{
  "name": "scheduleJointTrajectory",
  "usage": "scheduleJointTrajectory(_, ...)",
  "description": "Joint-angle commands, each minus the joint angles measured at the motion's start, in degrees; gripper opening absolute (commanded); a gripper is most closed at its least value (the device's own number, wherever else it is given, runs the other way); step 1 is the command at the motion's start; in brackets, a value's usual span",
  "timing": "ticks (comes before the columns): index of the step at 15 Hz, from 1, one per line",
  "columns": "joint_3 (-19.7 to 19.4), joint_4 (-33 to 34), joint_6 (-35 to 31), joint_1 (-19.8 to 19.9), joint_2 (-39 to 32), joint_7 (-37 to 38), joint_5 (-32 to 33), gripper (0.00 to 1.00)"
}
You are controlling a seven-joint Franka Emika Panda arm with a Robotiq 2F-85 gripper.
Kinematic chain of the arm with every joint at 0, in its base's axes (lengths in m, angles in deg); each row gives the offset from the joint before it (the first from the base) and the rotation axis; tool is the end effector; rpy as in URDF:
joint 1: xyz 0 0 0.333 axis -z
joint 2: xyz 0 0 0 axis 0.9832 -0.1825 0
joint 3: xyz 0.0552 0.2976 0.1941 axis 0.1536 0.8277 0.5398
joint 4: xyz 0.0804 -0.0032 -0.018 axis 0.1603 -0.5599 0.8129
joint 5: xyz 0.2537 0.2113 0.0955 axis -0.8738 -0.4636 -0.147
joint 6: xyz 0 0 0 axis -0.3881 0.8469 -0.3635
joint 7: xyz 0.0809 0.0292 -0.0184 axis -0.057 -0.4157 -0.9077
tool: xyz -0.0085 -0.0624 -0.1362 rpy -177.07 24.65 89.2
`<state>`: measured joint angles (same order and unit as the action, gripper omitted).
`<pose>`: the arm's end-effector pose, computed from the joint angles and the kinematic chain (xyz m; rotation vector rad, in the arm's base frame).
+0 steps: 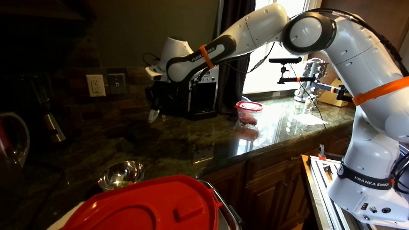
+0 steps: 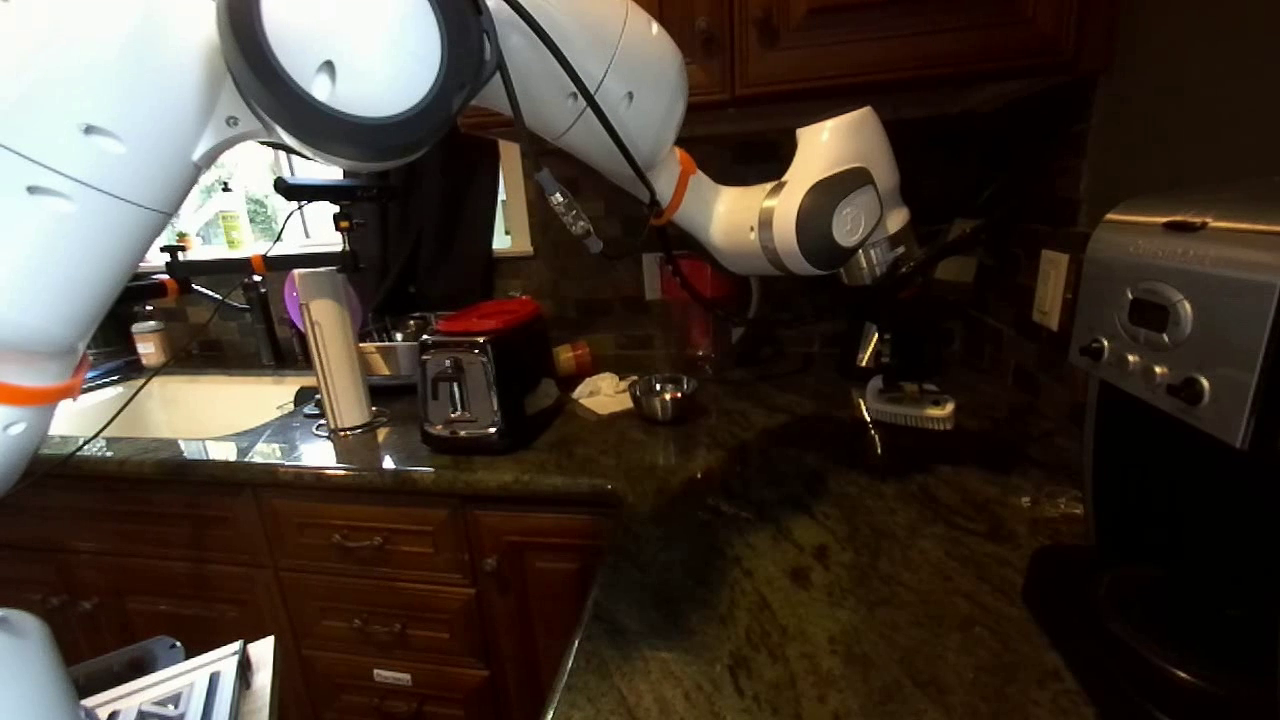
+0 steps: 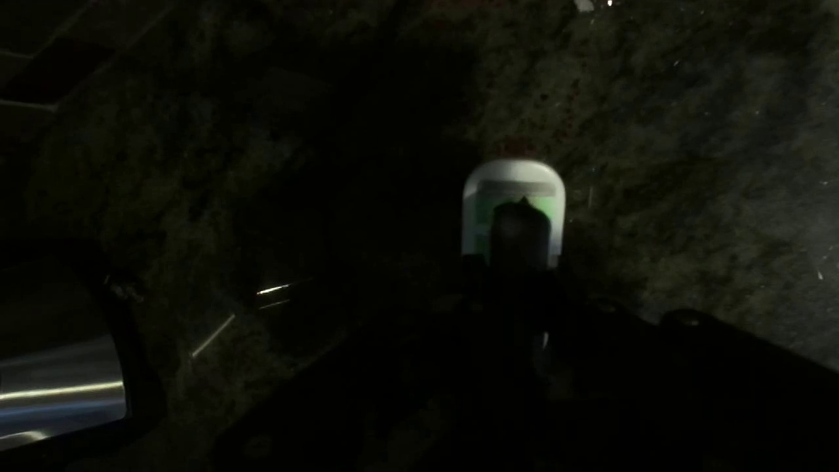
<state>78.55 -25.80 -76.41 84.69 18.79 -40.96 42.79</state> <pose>0.7674 -0.0366 0.3871 1.5371 2.2183 0.2769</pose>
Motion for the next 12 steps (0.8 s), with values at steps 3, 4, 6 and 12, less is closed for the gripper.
scheduleJointTrajectory(3, 7.8, -15.7, 2.5, 3.7, 11.1, -11.0, -4.9, 0.06)
scheduleJointTrajectory(4, 8.7, -18.3, 3.5, 4.0, 13.0, -12.9, -6.2, 0.06)
scheduleJointTrajectory(6, 8.8, -23.6, 4.6, 3.6, 17.4, -14.3, -7.8, 0.06)
scheduleJointTrajectory(12, 6.7, -29.5, 2.2, 0.3, 21.7, -15.0, -9.8, 0.23)
